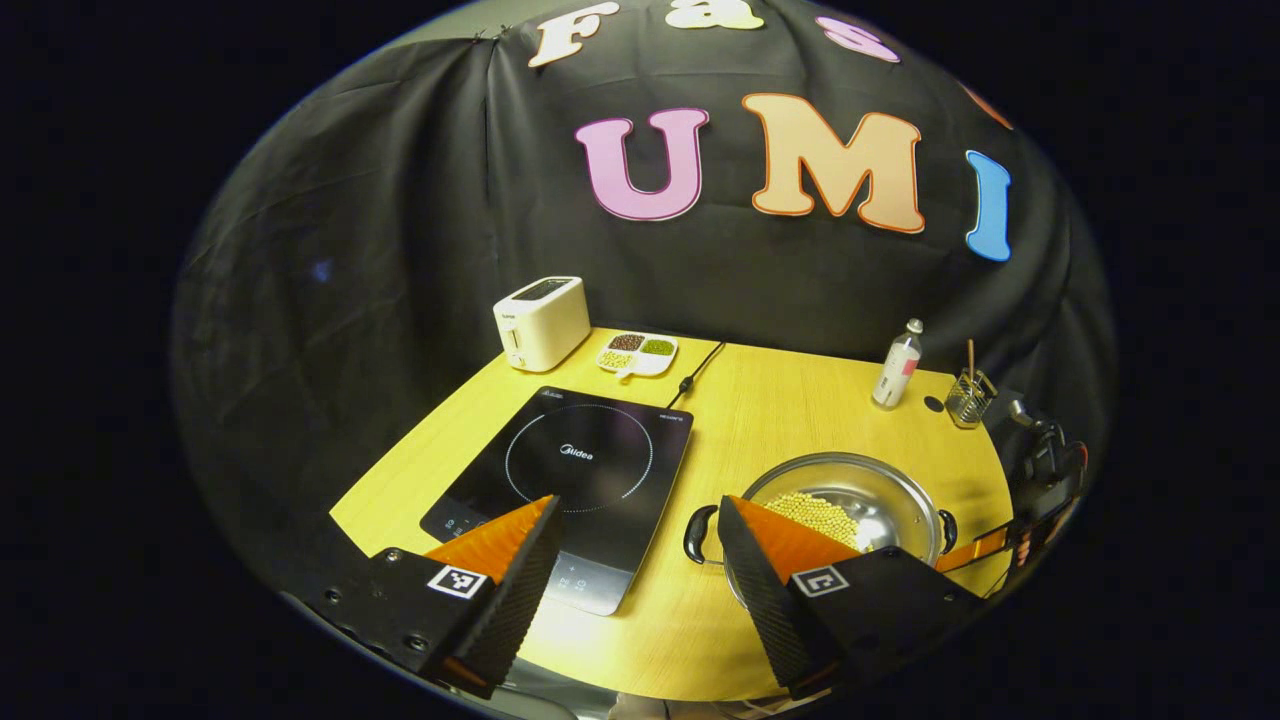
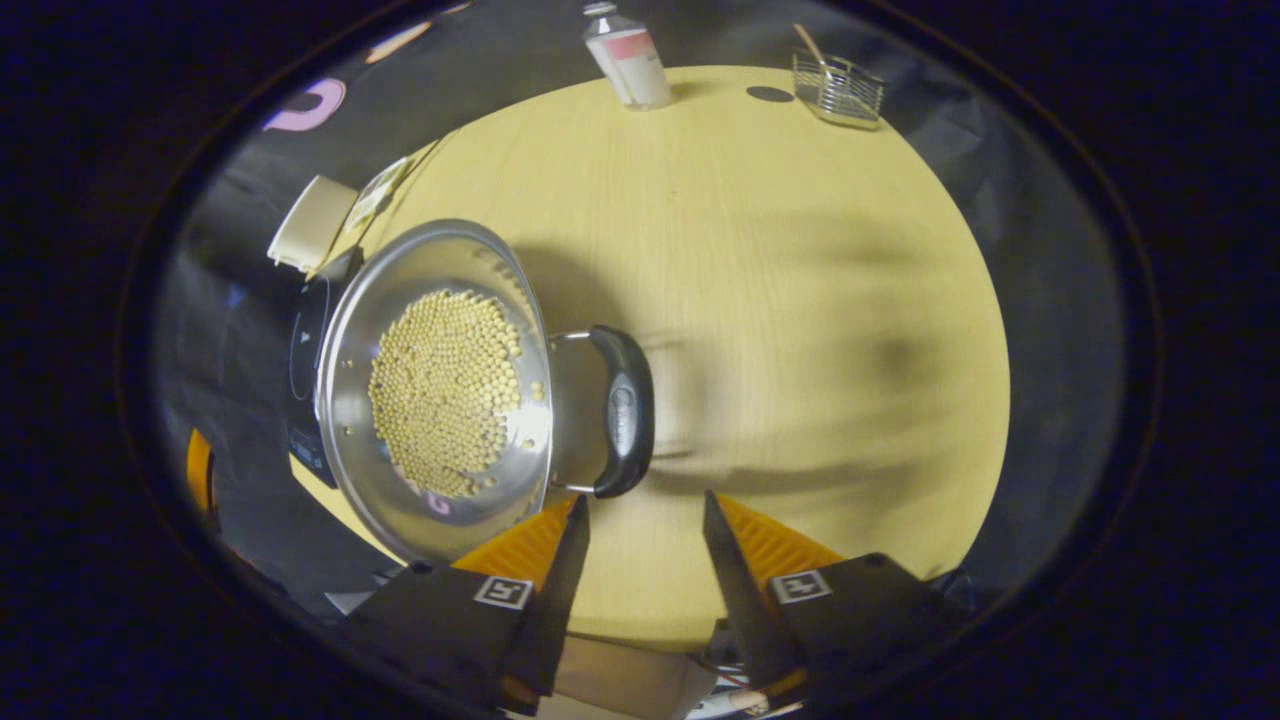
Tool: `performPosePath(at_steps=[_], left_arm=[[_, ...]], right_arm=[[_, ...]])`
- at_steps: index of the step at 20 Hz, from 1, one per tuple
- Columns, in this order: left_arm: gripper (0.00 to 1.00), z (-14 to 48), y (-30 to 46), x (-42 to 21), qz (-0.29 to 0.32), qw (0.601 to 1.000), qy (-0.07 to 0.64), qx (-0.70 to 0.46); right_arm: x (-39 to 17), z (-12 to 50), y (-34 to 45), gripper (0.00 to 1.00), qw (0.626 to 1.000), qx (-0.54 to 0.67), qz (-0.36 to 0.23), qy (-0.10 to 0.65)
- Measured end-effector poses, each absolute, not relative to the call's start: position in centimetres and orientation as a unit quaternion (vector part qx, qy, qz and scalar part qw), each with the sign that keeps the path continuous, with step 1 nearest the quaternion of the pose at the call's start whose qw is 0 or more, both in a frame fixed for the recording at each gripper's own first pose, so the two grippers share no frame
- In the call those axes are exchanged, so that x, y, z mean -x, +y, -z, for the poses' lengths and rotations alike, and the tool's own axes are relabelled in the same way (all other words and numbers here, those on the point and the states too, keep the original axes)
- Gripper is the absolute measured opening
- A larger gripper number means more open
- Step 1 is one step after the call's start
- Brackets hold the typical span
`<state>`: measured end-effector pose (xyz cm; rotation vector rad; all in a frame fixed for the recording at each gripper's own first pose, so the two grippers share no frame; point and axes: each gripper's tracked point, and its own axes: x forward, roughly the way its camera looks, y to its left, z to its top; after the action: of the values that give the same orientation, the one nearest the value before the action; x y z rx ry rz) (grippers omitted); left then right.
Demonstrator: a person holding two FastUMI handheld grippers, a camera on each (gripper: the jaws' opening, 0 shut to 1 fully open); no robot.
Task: First push the handle of the pot to place it horizontally, then grasp the pot with both hands and set it on the induction cooktop.
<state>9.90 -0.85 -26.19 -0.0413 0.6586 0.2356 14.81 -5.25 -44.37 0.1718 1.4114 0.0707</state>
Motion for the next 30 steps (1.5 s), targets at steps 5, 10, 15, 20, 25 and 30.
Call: performPosePath(at_steps=[5, 10, 15, 20, 25, 30], left_arm=[[0.95, 28.6, -3.0, -10.8, -0.078, 0.931, 0.353, 0.039], [0.95, 31.6, -5.2, -12.4, -0.022, 0.913, 0.402, 0.057], [0.95, 35.3, -6.6, -13.9, 0.036, 0.883, 0.462, 0.076], [0.92, 39.5, -6.4, -14.3, 0.056, 0.839, 0.535, 0.086], [0.92, 42.5, -6.0, -14.5, 0.047, 0.804, 0.586, 0.087], [0.92, 44.4, -6.1, -14.0, 0.046, 0.774, 0.624, 0.096]], right_arm=[[-16.3, 41.3, -4.2, 0.94, 0.774, -0.159, -0.042, 0.612], [-18.3, 41.3, -3.3, 1.00, 0.780, -0.172, -0.050, 0.600], [-19.7, 43.2, -2.8, 0.93, 0.771, -0.170, -0.050, 0.612], [-20.2, 44.9, -2.6, 1.00, 0.762, -0.165, -0.051, 0.624], [-21.0, 46.6, -2.3, 0.92, 0.751, -0.173, -0.045, 0.636], [-20.8, 48.3, -2.0, 0.97, 0.740, -0.162, -0.049, 0.651]])
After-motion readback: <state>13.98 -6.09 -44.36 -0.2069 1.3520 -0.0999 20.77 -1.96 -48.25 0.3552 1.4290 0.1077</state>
